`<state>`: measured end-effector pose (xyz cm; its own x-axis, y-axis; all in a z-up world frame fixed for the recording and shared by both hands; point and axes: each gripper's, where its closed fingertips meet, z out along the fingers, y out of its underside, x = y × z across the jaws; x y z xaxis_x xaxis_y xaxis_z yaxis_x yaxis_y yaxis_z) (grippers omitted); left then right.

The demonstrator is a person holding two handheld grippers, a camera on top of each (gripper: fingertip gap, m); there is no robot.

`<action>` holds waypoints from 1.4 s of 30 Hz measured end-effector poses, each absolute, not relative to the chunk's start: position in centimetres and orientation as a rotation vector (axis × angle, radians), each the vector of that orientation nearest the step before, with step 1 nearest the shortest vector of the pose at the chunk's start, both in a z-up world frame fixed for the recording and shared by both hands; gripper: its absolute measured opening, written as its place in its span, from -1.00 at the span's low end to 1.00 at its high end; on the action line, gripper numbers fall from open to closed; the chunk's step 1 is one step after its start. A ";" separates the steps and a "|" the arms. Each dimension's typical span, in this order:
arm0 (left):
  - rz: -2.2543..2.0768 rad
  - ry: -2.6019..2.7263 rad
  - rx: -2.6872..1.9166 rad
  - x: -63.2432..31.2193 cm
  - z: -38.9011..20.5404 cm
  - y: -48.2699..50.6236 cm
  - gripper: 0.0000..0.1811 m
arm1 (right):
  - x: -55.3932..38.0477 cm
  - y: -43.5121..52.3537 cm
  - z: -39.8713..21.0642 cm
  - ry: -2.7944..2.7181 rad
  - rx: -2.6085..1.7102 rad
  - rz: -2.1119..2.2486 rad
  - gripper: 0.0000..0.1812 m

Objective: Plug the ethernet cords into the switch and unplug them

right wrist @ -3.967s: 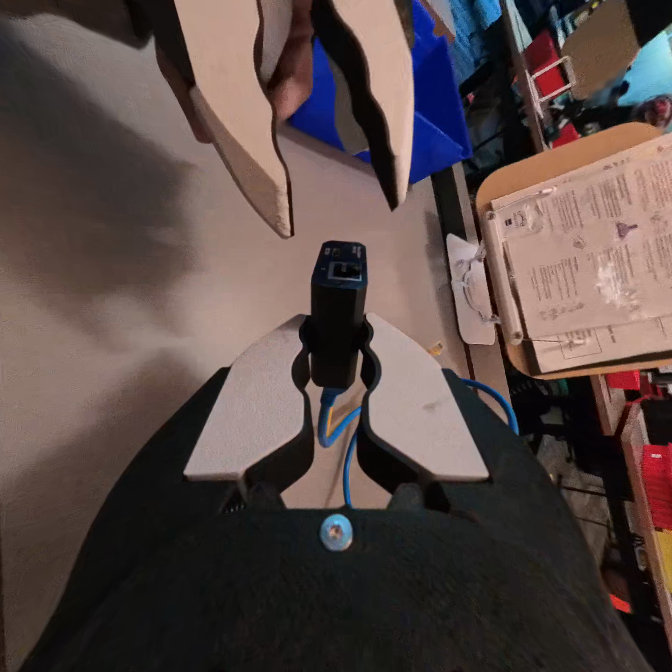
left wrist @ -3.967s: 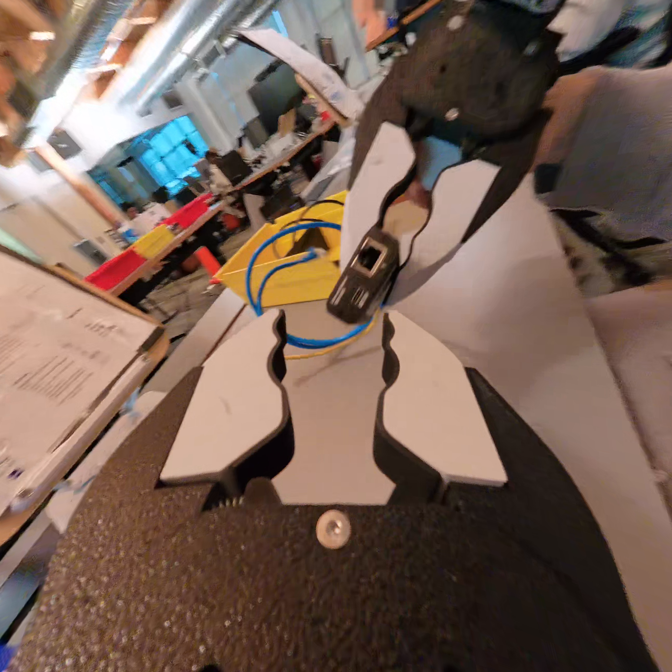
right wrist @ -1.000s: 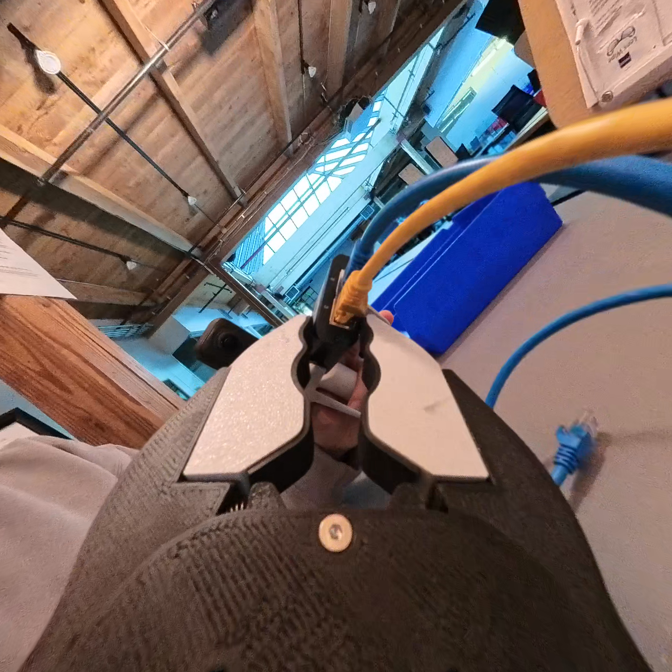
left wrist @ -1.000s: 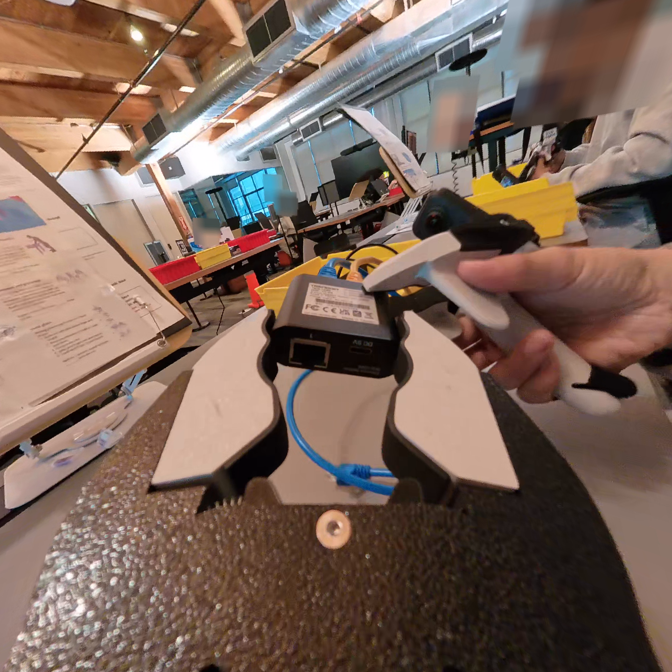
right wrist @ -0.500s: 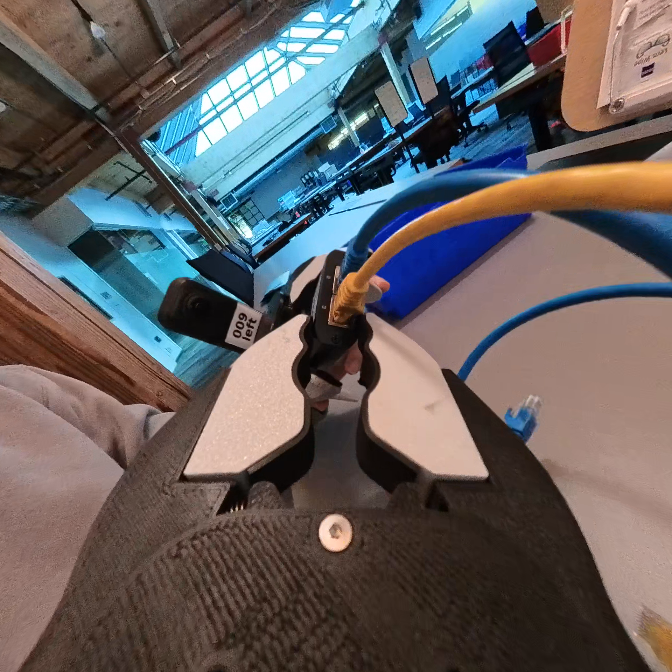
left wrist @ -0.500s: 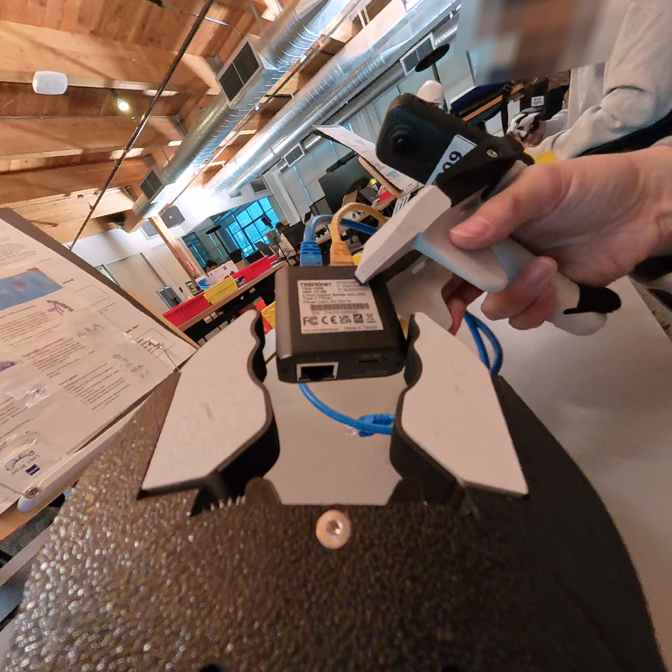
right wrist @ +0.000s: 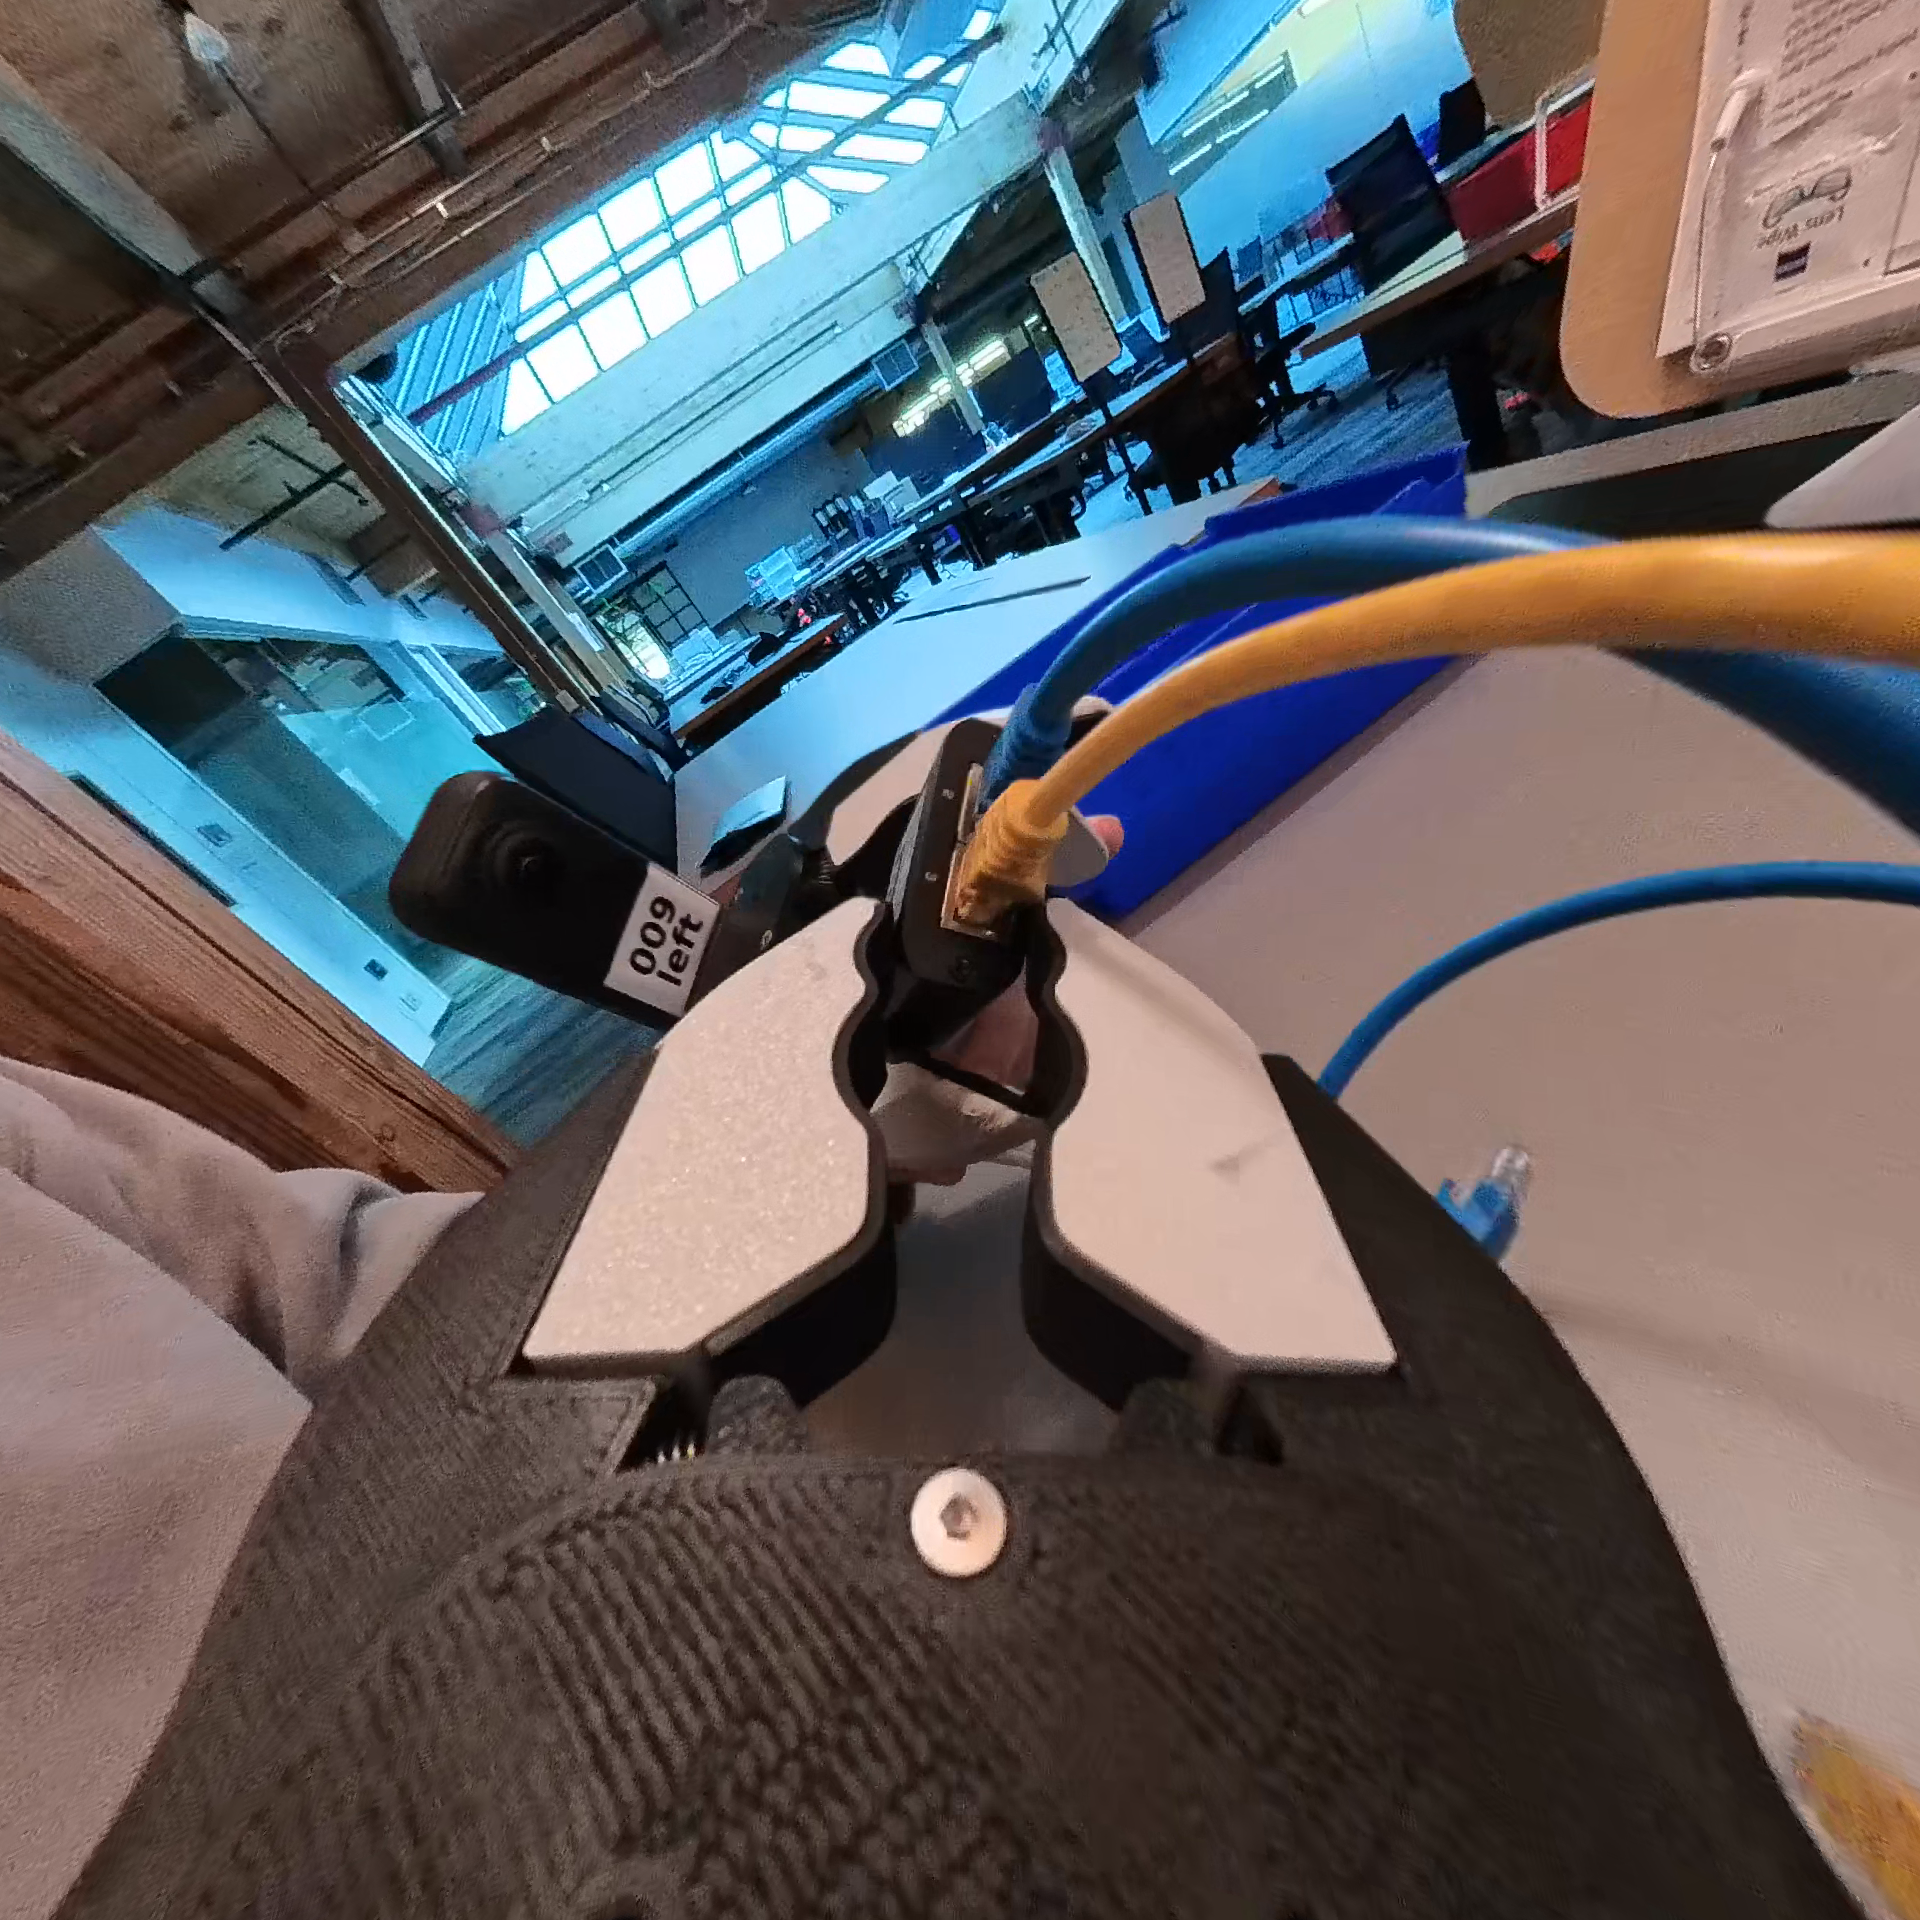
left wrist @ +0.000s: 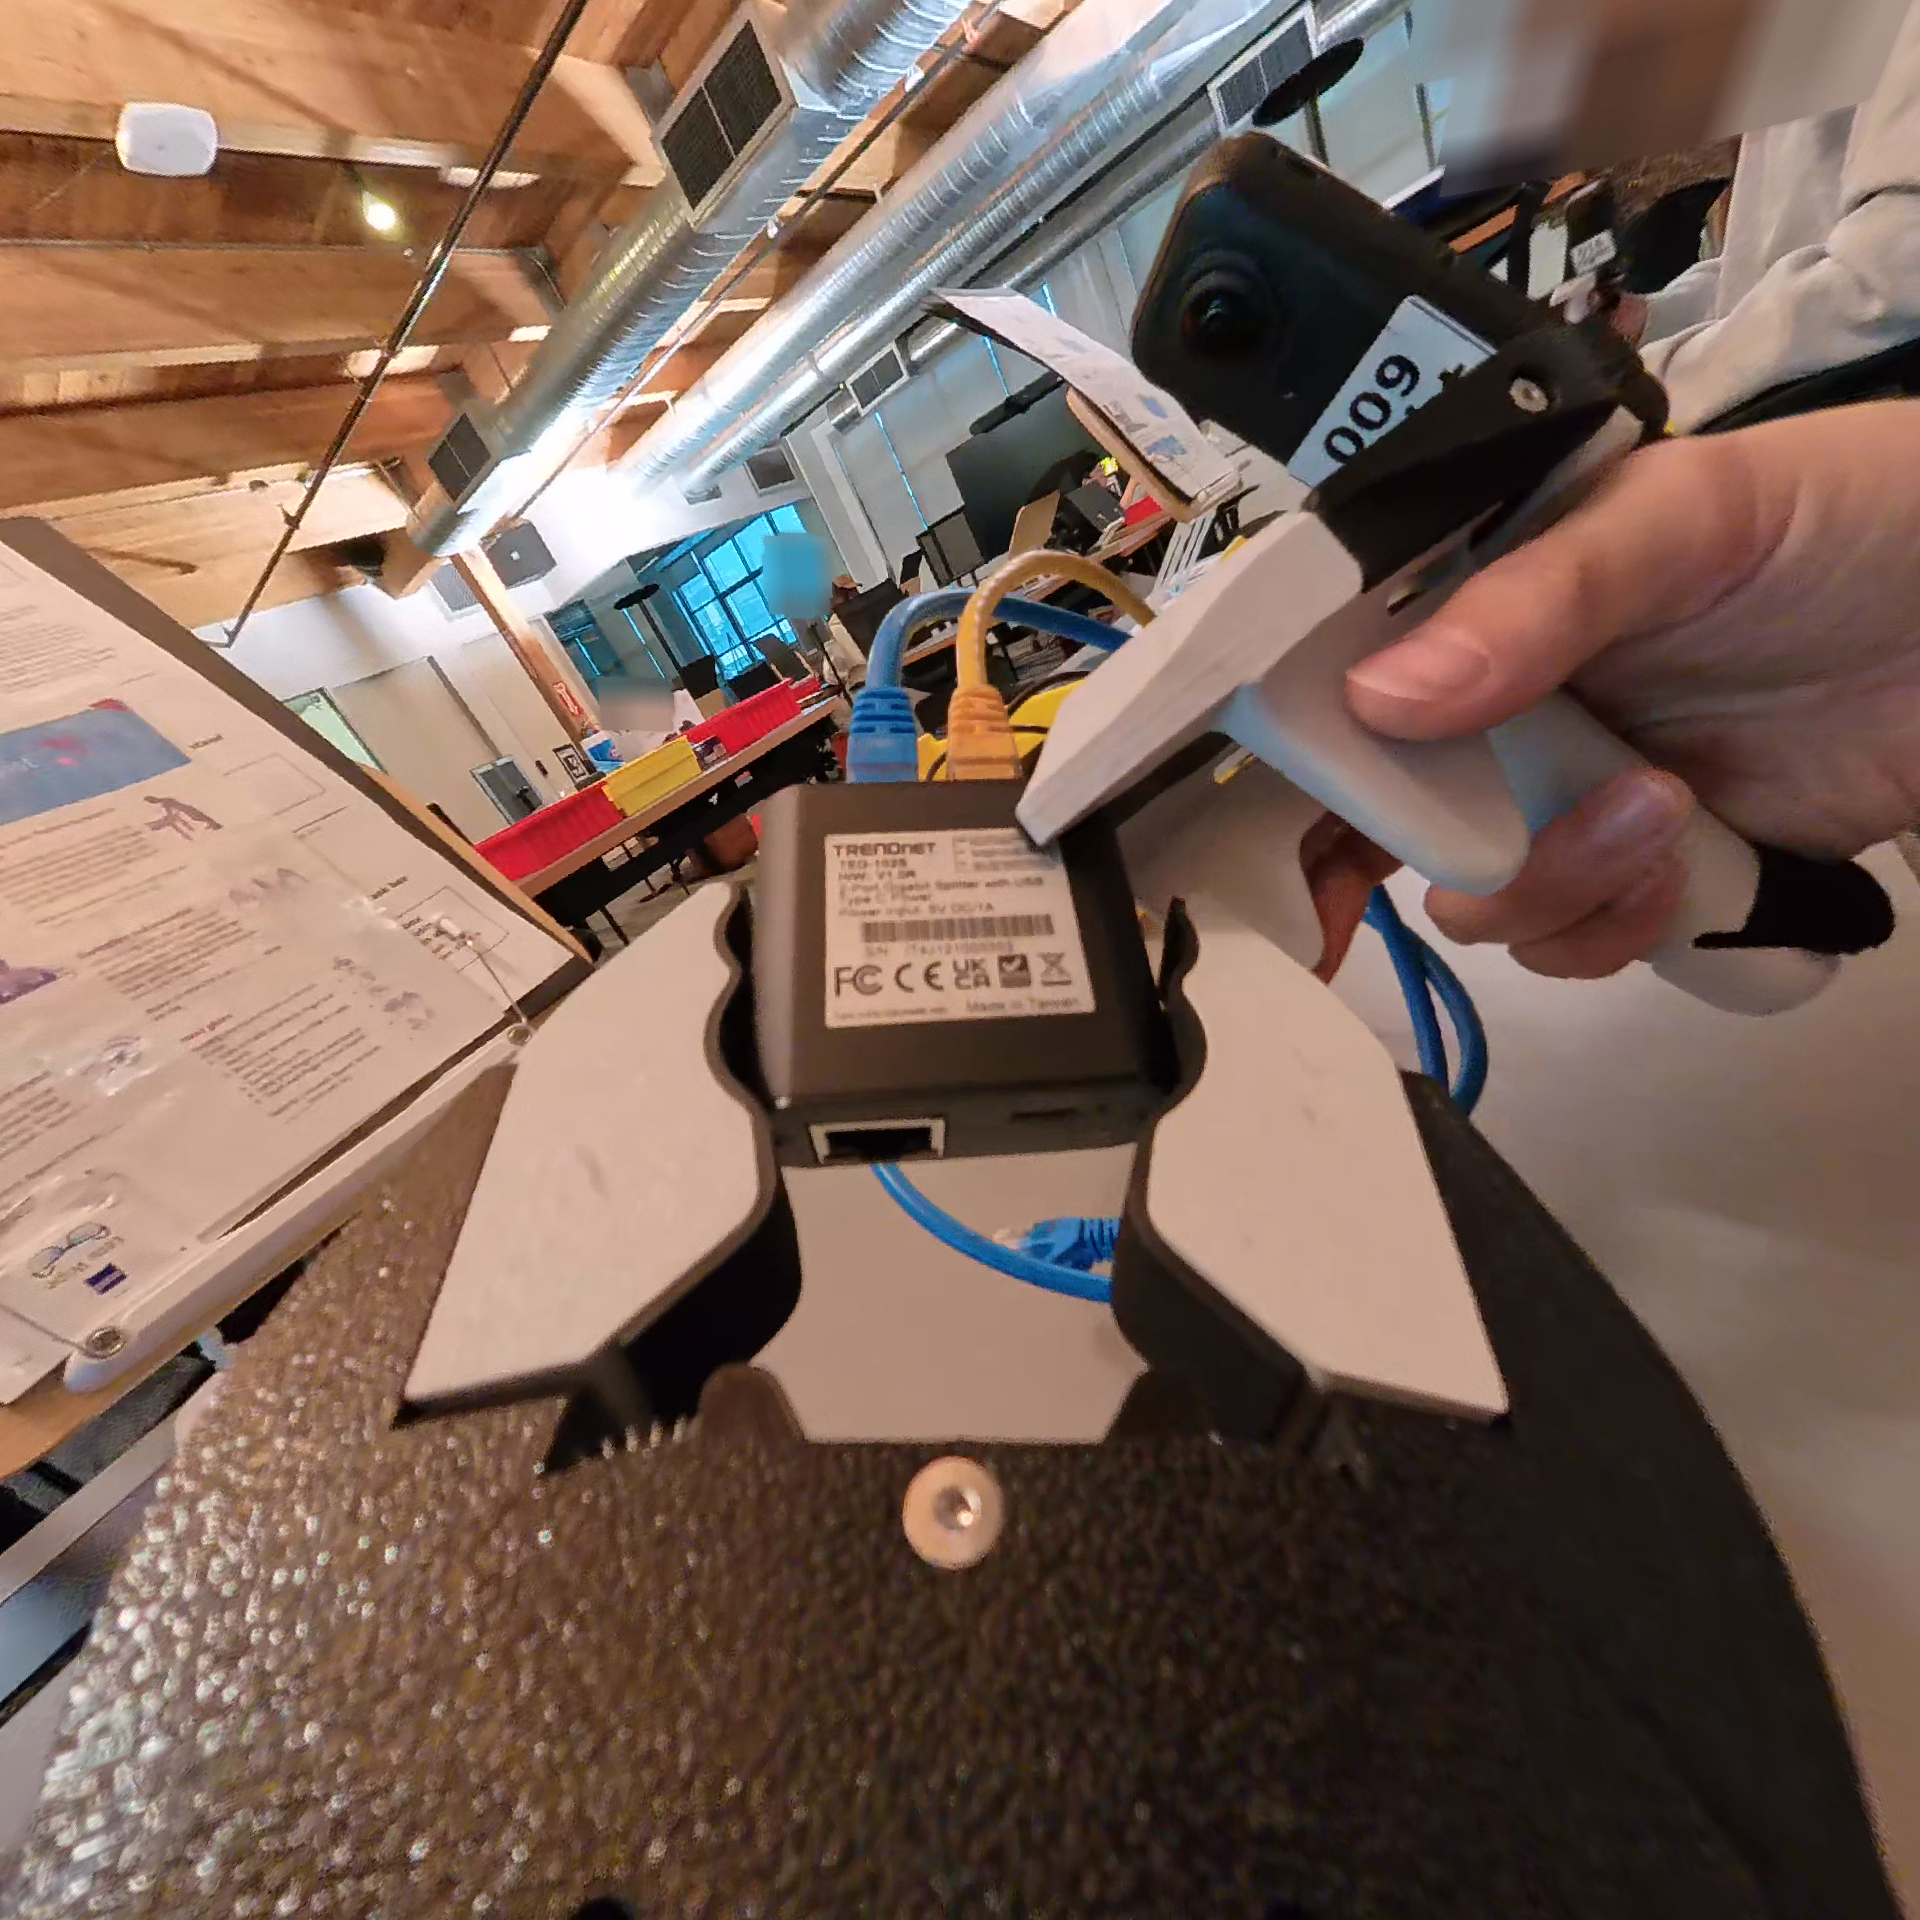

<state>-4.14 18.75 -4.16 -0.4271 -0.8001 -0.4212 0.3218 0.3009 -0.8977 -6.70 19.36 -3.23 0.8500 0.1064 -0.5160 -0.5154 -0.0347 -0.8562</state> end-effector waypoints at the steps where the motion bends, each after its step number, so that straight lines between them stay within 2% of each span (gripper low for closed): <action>1: -1.362 1.523 -0.462 -4.1 -4.1 18.7 -0.19 | -6.7 19.3 -3.1 0.337 -1.531 0.516 -0.73; 10: -1.395 1.540 -0.484 -4.2 -3.9 18.9 -0.19 | -6.6 19.4 -3.5 0.340 -1.516 0.536 -0.63; 17: -1.397 1.523 -0.472 -4.3 -3.5 19.2 -0.19 | -6.5 19.6 -2.9 0.417 -1.365 0.691 -0.67; 19: -1.373 1.533 -0.449 -4.4 -3.6 19.1 -0.19 | -5.8 19.8 -2.7 0.484 -1.289 0.717 -0.60; 21: -1.341 1.555 -0.413 -4.5 -3.9 18.6 -0.19 | -5.9 19.8 -2.7 0.486 -1.258 0.762 -0.75; 42: -1.342 1.489 -0.399 -4.8 -3.5 18.8 -0.19 | -6.6 19.9 -1.7 0.503 -1.255 0.782 -0.76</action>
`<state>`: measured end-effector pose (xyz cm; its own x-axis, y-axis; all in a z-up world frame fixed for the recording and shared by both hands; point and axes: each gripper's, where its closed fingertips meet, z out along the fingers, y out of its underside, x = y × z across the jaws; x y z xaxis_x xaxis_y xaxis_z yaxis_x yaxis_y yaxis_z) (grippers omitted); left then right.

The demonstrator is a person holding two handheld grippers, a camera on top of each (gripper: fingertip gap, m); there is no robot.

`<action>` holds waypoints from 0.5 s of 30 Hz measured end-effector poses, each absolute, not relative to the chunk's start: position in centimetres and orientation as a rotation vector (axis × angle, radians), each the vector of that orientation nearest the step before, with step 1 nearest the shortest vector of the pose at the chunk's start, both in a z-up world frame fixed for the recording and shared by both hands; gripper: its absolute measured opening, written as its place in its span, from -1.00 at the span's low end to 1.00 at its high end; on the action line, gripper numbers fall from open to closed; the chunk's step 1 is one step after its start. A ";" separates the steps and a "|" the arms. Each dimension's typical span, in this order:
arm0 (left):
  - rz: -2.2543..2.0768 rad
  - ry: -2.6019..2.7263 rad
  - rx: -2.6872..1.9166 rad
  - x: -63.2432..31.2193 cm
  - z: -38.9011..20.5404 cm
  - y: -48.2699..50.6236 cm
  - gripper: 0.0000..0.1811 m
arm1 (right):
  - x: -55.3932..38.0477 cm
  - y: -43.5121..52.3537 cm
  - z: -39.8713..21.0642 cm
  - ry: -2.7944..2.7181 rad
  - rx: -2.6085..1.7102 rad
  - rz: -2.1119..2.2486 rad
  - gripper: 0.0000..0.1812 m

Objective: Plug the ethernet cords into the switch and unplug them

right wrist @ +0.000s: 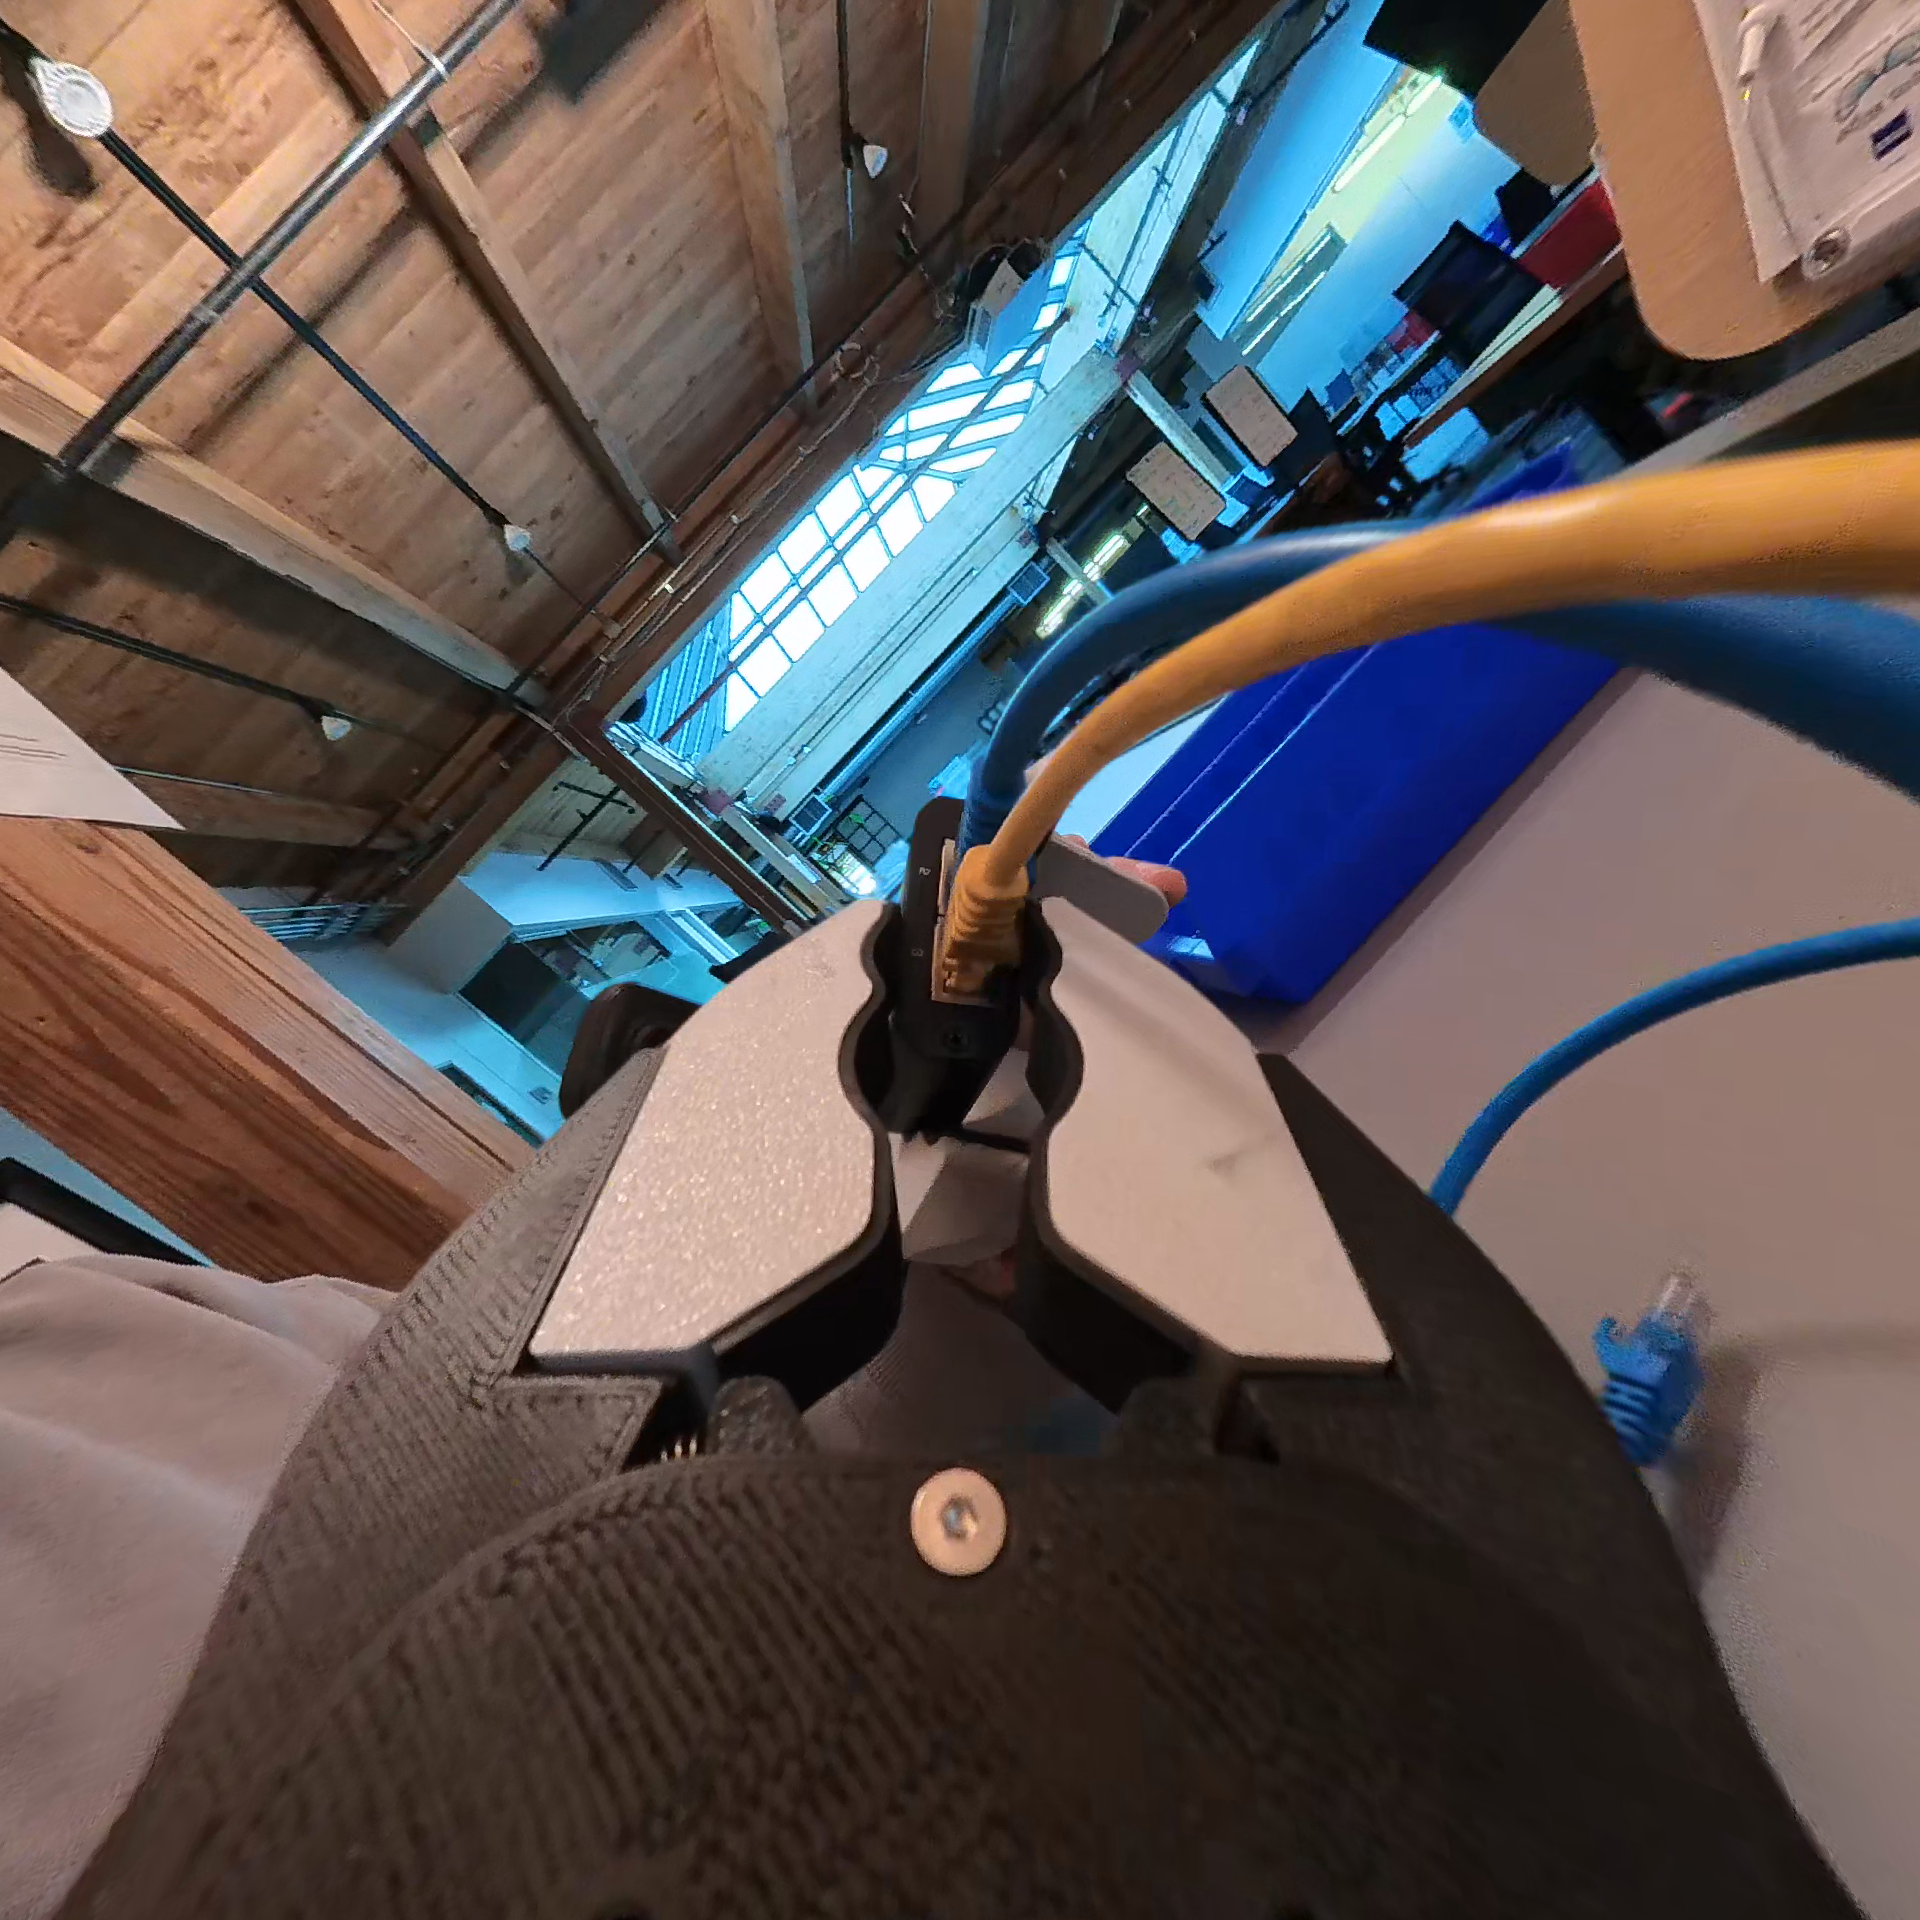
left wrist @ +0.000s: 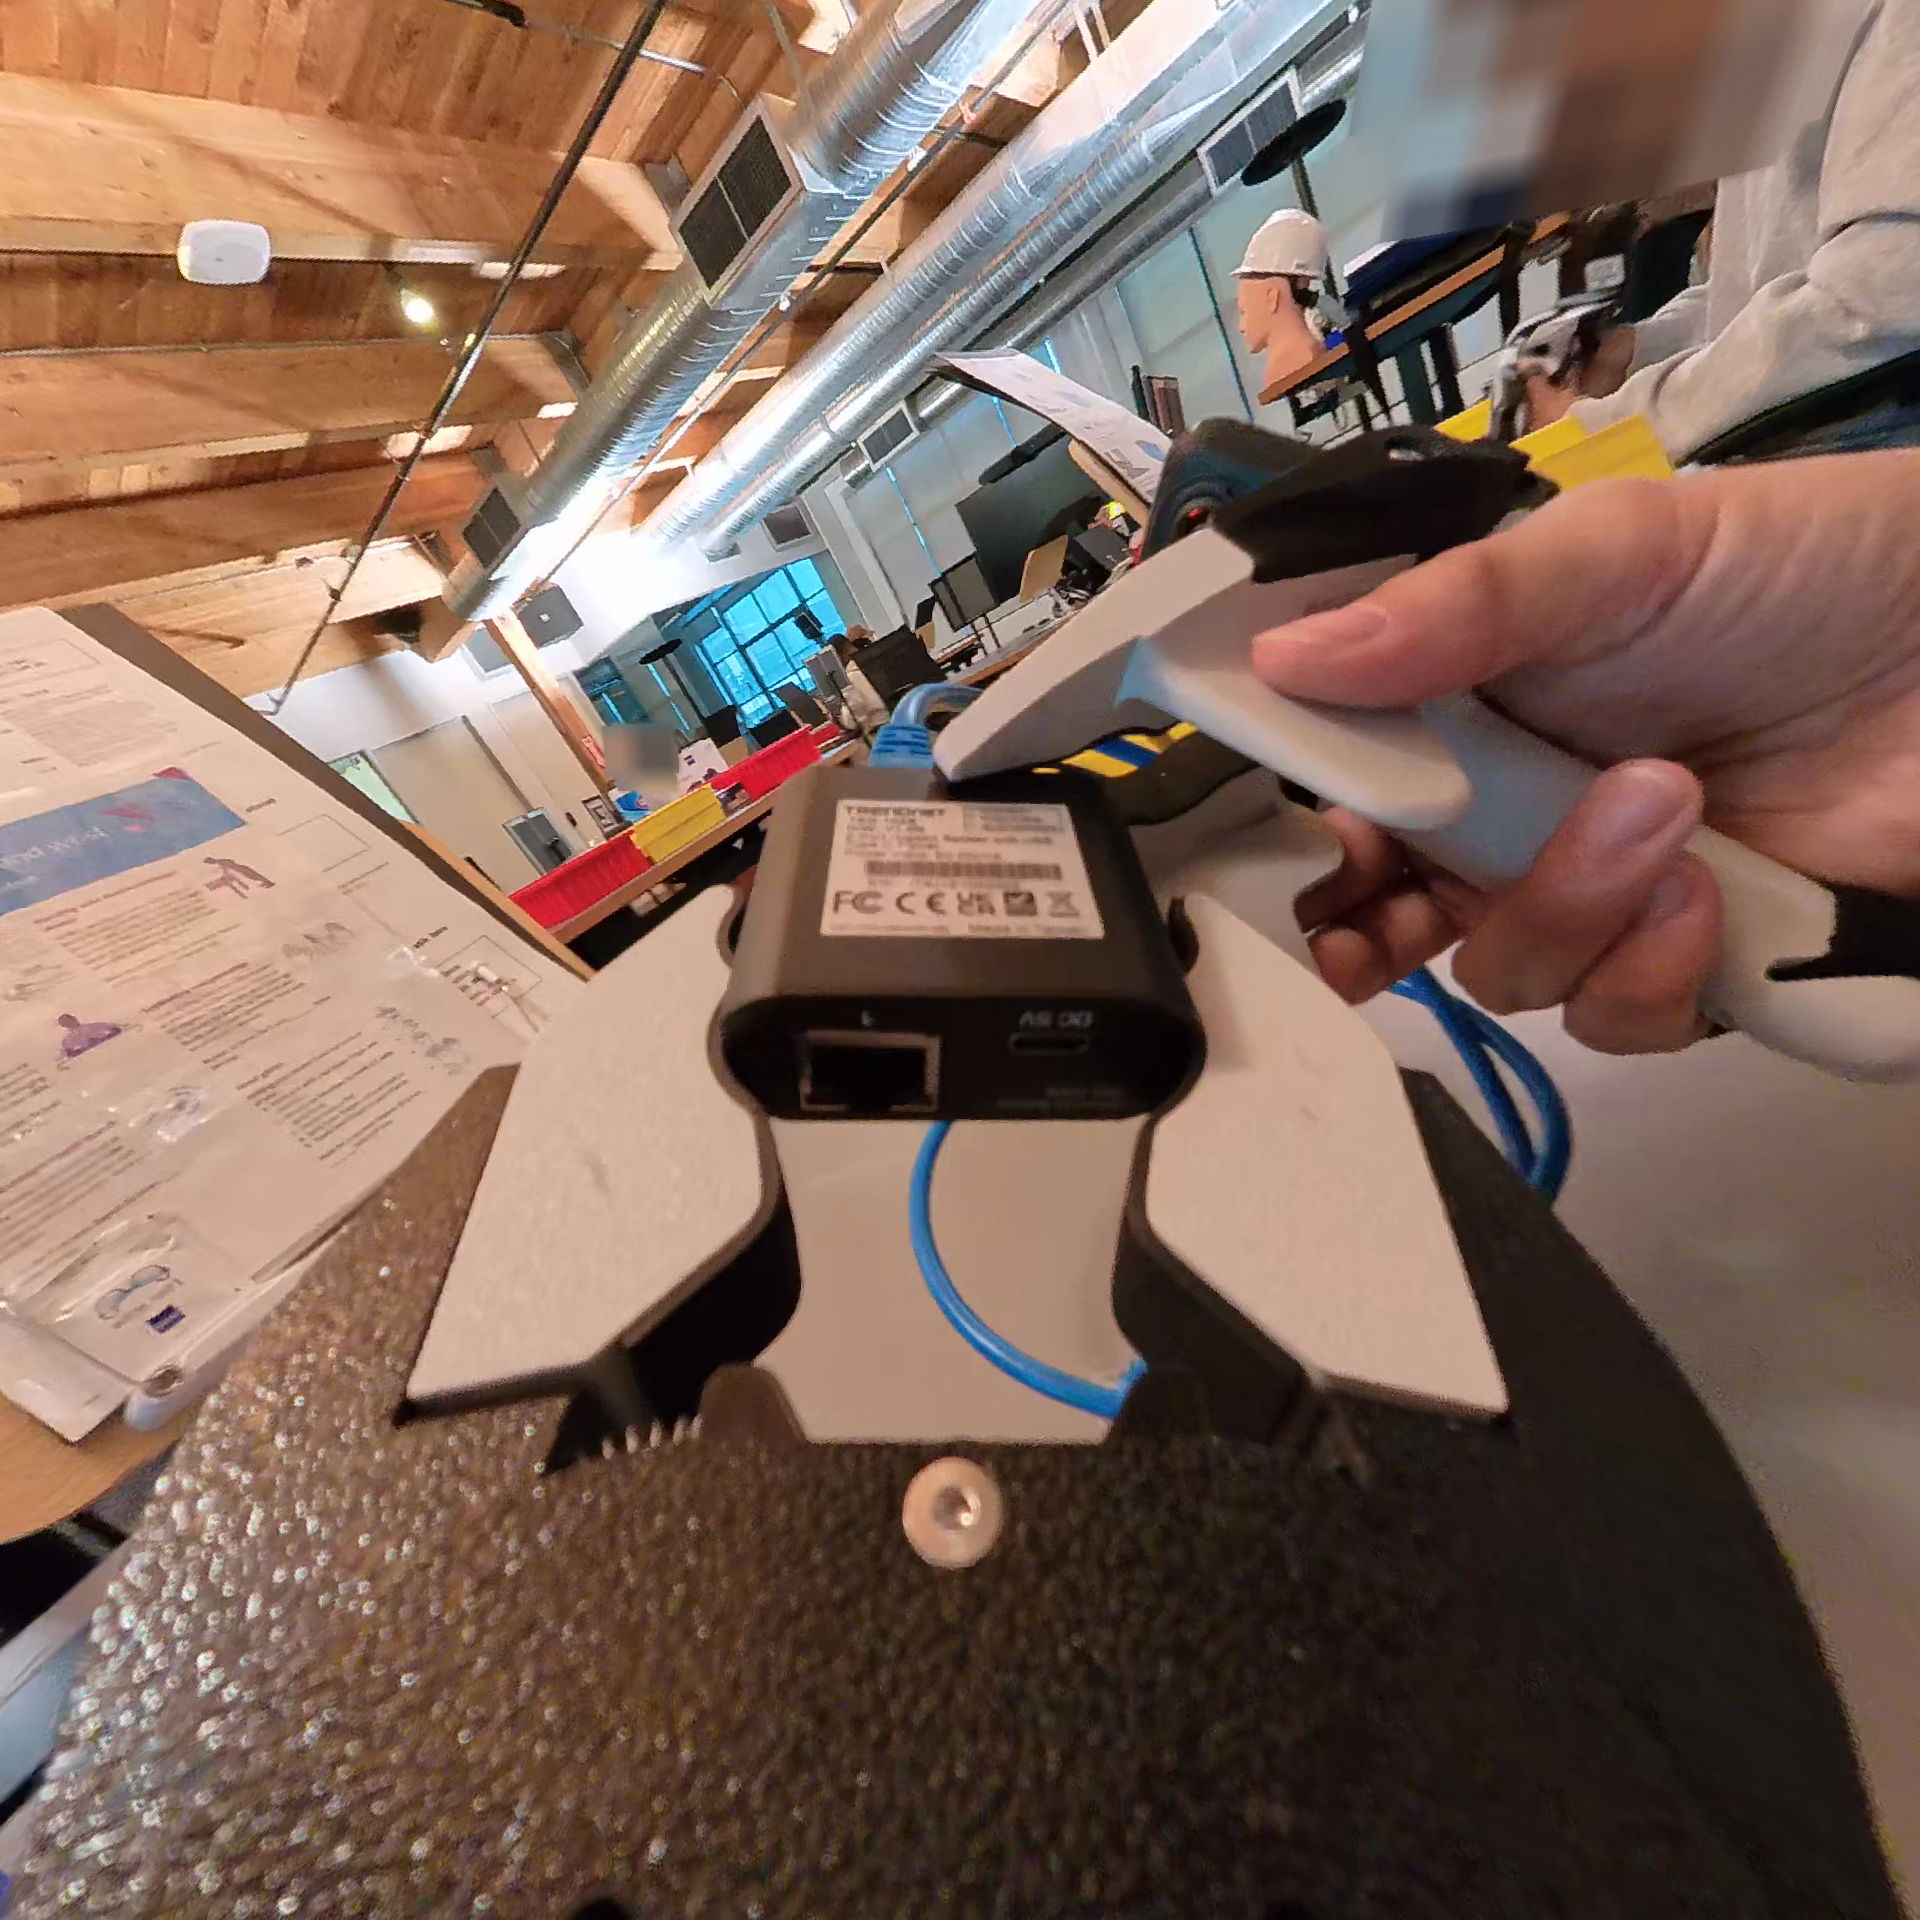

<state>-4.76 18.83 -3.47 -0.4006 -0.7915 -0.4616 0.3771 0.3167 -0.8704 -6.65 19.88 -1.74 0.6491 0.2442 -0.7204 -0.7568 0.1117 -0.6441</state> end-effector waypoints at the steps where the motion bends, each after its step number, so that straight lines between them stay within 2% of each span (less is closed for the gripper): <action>1: -1.326 1.490 -0.396 -4.7 -3.5 18.9 -0.19 | -6.6 19.9 -1.7 0.506 -1.256 0.771 -0.76; 15: -1.342 1.549 -0.483 -4.1 -4.1 19.0 -0.19 | -5.7 19.9 -2.5 0.536 -1.321 0.649 -0.75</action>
